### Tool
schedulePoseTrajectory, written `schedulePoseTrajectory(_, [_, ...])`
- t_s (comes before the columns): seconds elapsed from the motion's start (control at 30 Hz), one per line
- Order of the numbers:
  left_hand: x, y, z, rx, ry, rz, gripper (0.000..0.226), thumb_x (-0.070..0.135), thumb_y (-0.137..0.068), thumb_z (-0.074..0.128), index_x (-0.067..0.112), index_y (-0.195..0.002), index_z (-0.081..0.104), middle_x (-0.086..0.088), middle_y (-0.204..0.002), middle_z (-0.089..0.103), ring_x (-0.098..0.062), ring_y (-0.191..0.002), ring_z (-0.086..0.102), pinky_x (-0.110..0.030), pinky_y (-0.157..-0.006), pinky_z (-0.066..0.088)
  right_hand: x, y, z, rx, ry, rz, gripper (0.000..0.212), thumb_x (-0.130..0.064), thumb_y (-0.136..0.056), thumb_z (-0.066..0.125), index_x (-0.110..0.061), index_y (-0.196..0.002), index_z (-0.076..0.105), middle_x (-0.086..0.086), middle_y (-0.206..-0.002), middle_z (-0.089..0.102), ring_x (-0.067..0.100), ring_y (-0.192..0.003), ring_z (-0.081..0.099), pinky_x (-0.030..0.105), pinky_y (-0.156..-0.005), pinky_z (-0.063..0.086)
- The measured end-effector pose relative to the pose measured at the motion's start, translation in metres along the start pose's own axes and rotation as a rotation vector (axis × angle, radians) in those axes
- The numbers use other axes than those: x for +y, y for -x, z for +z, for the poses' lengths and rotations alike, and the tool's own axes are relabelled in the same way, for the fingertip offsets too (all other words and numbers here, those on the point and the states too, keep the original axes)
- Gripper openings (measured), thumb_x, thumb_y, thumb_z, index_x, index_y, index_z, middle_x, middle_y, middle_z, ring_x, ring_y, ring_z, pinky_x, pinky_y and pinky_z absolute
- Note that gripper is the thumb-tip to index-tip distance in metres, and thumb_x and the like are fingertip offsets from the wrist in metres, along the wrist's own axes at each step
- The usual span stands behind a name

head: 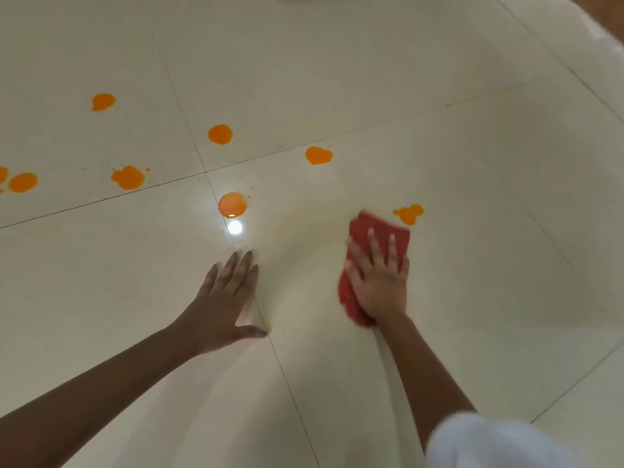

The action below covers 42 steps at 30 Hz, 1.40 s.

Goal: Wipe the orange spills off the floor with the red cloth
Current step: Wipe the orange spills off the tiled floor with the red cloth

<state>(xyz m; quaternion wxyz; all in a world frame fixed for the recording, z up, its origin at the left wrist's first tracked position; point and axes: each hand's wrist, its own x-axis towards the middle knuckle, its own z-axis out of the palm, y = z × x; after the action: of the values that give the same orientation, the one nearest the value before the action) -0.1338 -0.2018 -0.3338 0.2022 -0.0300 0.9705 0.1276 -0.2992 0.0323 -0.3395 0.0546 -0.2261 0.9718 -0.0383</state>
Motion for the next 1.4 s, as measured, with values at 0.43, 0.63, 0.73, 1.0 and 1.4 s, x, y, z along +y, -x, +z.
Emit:
schedulePoseTrajectory(0.43, [0.013, -0.005, 0.001, 0.055, 0.066, 0.044, 0.116, 0.082, -0.068, 0.037, 0.018, -0.134, -0.032, 0.003, -0.146, -0.038, -0.011, -0.134, -0.039, -0.031, -0.113, -0.019, 0.003, 0.024, 0.005, -0.029, 0.033, -0.067, 0.054, -0.053, -0.091, 0.036, -0.042, -0.143, 0.028, -0.001, -0.157, 0.017, 0.036, -0.144, 0.01, 0.06, -0.11, 0.018])
schedulePoseTrajectory(0.63, [0.026, -0.014, -0.006, 0.017, 0.005, 0.039, 0.116, 0.076, -0.072, 0.046, 0.011, -0.143, -0.02, -0.001, -0.145, -0.037, -0.015, -0.136, -0.034, -0.032, -0.115, -0.015, -0.073, 0.016, 0.008, -0.053, -0.143, -0.209, 0.065, -0.058, -0.091, 0.027, -0.032, -0.148, 0.012, -0.007, -0.156, 0.021, 0.028, -0.145, 0.009, 0.055, -0.113, 0.005])
schedulePoseTrajectory(0.73, [0.025, -0.01, -0.011, -0.083, -0.091, -0.013, 0.116, 0.079, -0.072, 0.037, 0.008, -0.143, -0.02, -0.006, -0.142, -0.039, -0.021, -0.137, -0.032, -0.036, -0.116, -0.009, -0.054, 0.054, 0.017, -0.036, -0.1, -0.218, 0.06, -0.06, -0.092, 0.026, -0.033, -0.146, 0.024, -0.009, -0.154, 0.027, 0.026, -0.144, 0.015, 0.054, -0.112, 0.01])
schedulePoseTrajectory(1.0, [0.073, -0.017, -0.079, -0.381, -0.197, -0.152, 0.105, 0.064, -0.083, 0.049, 0.001, -0.146, -0.007, -0.016, -0.156, -0.016, -0.027, -0.146, -0.005, -0.039, -0.119, 0.015, -0.036, 0.076, -0.032, -0.266, -0.323, 0.239, 0.05, -0.048, -0.099, 0.021, -0.035, -0.147, 0.02, -0.008, -0.159, 0.004, 0.025, -0.145, -0.01, 0.051, -0.114, -0.004])
schedulePoseTrajectory(1.4, [0.085, -0.077, -0.039, -0.145, -0.198, 0.114, 0.103, 0.071, -0.082, 0.037, 0.012, -0.145, -0.018, -0.01, -0.152, -0.029, -0.027, -0.137, -0.03, -0.044, -0.116, -0.011, -0.036, 0.057, -0.009, -0.191, -0.129, 0.251, 0.056, -0.047, -0.093, 0.032, -0.032, -0.147, 0.024, 0.012, -0.155, 0.02, 0.043, -0.141, 0.015, 0.057, -0.111, 0.006])
